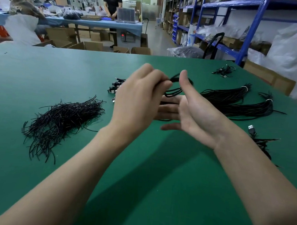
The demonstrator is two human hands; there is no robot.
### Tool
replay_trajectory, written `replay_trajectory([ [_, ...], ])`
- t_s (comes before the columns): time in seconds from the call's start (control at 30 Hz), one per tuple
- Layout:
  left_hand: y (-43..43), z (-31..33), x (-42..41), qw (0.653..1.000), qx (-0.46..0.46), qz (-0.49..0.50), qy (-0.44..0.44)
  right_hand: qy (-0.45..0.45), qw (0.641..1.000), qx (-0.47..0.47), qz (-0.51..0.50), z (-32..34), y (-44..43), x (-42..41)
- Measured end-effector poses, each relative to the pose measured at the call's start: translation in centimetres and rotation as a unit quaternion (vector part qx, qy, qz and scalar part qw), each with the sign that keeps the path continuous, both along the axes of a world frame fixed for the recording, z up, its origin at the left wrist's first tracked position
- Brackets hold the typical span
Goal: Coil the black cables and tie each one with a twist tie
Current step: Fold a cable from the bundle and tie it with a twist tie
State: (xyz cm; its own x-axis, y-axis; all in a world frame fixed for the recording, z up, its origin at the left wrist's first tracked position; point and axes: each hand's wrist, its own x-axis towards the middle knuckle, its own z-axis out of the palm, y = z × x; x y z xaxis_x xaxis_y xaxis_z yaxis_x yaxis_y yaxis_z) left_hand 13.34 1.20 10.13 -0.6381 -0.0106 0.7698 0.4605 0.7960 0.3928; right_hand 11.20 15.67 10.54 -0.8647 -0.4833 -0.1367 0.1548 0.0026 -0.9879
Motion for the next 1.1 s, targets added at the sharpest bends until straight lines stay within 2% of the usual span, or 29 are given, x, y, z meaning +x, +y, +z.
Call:
replay_trajectory([
  [0.1, 1.8, -1.2, 0.7, 0.998, -0.054, 0.013, 0.035, -0.051, 0.983, -0.178, -0.002, -0.2, -0.4, 0.1],
  [0.2, 2.3, -2.0, 0.7, 0.997, -0.054, 0.018, 0.048, -0.063, 0.960, -0.256, -0.091, -0.3, -0.9, 0.3],
  [0.27, 2.3, -2.3, 0.6, 0.997, -0.045, 0.010, 0.057, -0.041, 0.948, -0.270, -0.165, -0.6, -1.1, 0.4],
  [0.33, 2.5, -2.8, 0.5, 0.997, -0.043, -0.004, 0.066, 0.005, 0.951, -0.223, -0.214, -0.9, -1.2, 0.2],
  [0.47, 2.9, -3.6, 0.5, 0.995, -0.065, 0.004, 0.071, 0.089, 0.960, -0.059, -0.259, -1.9, -0.9, -0.5],
  [0.6, 2.5, -3.1, 1.0, 0.988, -0.115, 0.017, 0.098, 0.132, 0.950, -0.001, -0.283, -1.7, -0.6, -0.7],
  [0.67, 2.0, -2.5, 1.4, 0.996, -0.036, -0.005, 0.084, 0.167, 0.943, 0.019, -0.287, -1.5, -0.1, -0.9],
  [0.73, 1.5, -2.4, 1.8, 0.995, 0.086, -0.039, -0.022, 0.231, 0.929, 0.103, -0.269, -1.7, -0.1, -0.9],
  [0.8, 1.0, -3.0, 2.0, 0.962, 0.182, -0.070, -0.189, 0.297, 0.903, 0.221, -0.217, -2.6, -1.1, 0.0],
  [0.87, 0.4, -4.3, 2.4, 0.906, 0.278, -0.116, -0.297, 0.332, 0.880, 0.307, -0.146, -4.3, -2.6, 1.5],
  [0.93, -0.1, -5.6, 3.2, 0.876, 0.343, -0.132, -0.314, 0.353, 0.854, 0.371, -0.097, -5.9, -3.7, 3.2],
  [1.0, -0.3, -6.9, 4.3, 0.863, 0.373, -0.131, -0.313, 0.359, 0.835, 0.409, -0.080, -7.1, -3.7, 4.4],
  [1.1, -0.4, -8.4, 5.5, 0.851, 0.395, -0.132, -0.321, 0.344, 0.843, 0.408, -0.058, -7.8, -3.6, 5.6],
])
